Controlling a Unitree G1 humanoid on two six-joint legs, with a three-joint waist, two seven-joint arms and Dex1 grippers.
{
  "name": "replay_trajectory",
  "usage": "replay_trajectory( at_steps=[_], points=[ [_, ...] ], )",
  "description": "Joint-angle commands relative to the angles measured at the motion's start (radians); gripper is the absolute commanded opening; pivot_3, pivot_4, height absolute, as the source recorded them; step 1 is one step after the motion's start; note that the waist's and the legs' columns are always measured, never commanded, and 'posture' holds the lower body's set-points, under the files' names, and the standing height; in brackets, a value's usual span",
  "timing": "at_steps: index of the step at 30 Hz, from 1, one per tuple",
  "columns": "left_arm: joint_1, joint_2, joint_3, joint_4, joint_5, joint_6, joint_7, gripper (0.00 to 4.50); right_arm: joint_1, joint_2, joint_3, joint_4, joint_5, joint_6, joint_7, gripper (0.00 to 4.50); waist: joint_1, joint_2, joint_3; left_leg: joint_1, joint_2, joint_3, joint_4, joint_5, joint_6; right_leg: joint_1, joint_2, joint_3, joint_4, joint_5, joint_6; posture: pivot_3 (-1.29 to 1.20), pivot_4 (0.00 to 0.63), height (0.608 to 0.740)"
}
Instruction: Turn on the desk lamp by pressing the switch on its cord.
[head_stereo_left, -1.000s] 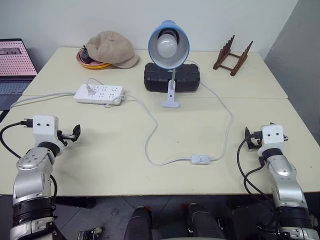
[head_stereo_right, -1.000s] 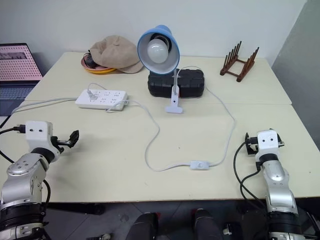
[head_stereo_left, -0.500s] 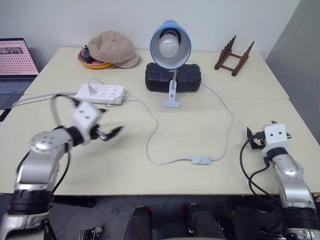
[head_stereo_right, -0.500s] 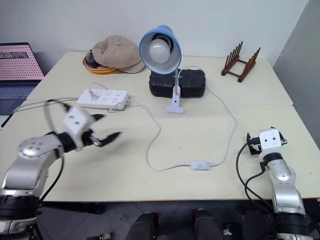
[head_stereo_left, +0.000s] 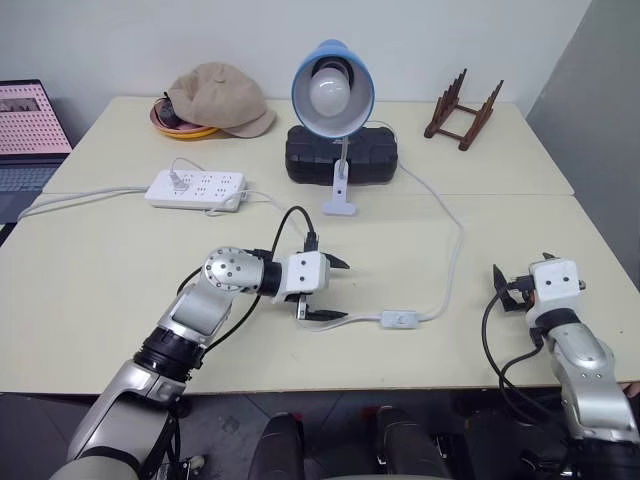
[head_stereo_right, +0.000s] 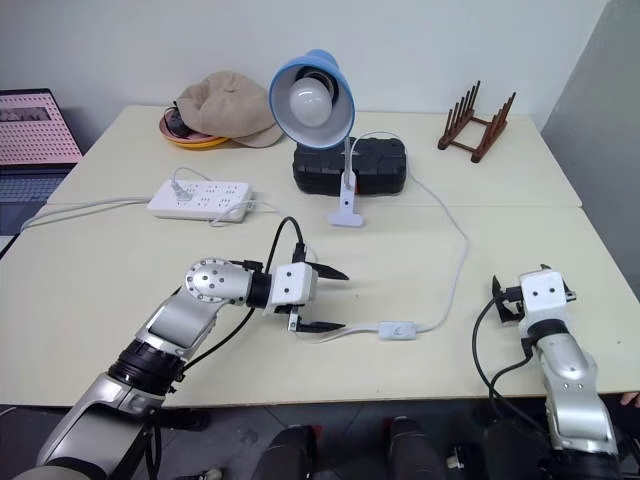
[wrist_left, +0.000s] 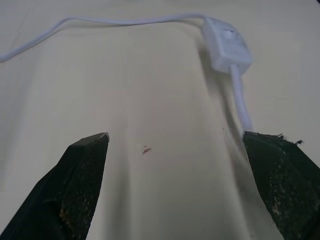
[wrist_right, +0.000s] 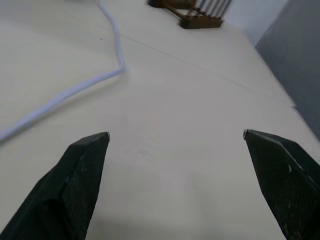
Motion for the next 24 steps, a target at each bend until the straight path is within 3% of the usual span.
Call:
replay_trajectory(
  at_steps=[1,3,6,11,17,24],
  points=[
    [0.031,0.085,0.131,-0.059,-0.090,0.050,-0.028,4.45,0.081,-0.192,-0.017,-0.211,0.170,0.059,0.327,4.50,-0.005,0.000,0.000,0.000,0.000,0.000,0.000,0.000,0.000,0.000,0.000,0.000,0.000,0.000,0.000,0.00,0.150,0.740],
    [0.071,0.115,0.158,-0.120,-0.123,0.083,-0.038,4.45,0.089,-0.274,-0.017,-0.215,0.191,0.043,0.424,4.50,-0.010,0.000,0.000,0.001,0.001,0.000,0.000,0.000,0.000,0.001,0.000,-0.001,0.000,-0.001,-0.001,0.00,0.150,0.740],
    [0.168,0.152,0.201,-0.278,-0.168,0.140,-0.020,4.45,-0.013,-0.365,0.092,-0.108,0.096,-0.115,0.552,4.50,-0.012,0.001,0.000,0.001,0.000,0.001,0.002,0.000,0.000,0.002,-0.001,0.000,-0.001,-0.001,-0.002,0.00,0.150,0.740],
    [0.314,0.162,0.233,-0.434,-0.163,0.159,0.044,4.45,-0.161,-0.338,0.257,0.089,-0.026,-0.351,0.628,4.50,-0.011,-0.002,0.000,0.001,0.000,0.001,0.008,0.000,0.000,0.004,-0.002,-0.001,-0.001,-0.001,-0.001,0.00,0.150,0.740],
    [0.415,0.161,0.258,-0.553,-0.179,0.203,0.103,4.45,-0.269,-0.301,0.332,0.173,-0.010,-0.407,0.707,4.50,-0.003,-0.001,0.001,-0.001,0.000,0.000,0.008,0.000,0.000,0.002,-0.002,-0.001,-0.001,-0.001,-0.001,0.00,0.150,0.740],
    [0.457,0.165,0.261,-0.609,-0.196,0.227,0.122,4.45,-0.264,-0.283,0.357,0.157,0.010,-0.406,0.748,4.50,0.003,-0.001,0.001,0.000,0.000,0.000,0.008,0.000,0.000,0.003,-0.002,-0.001,-0.001,-0.001,-0.001,0.00,0.150,0.740]
  ],
)
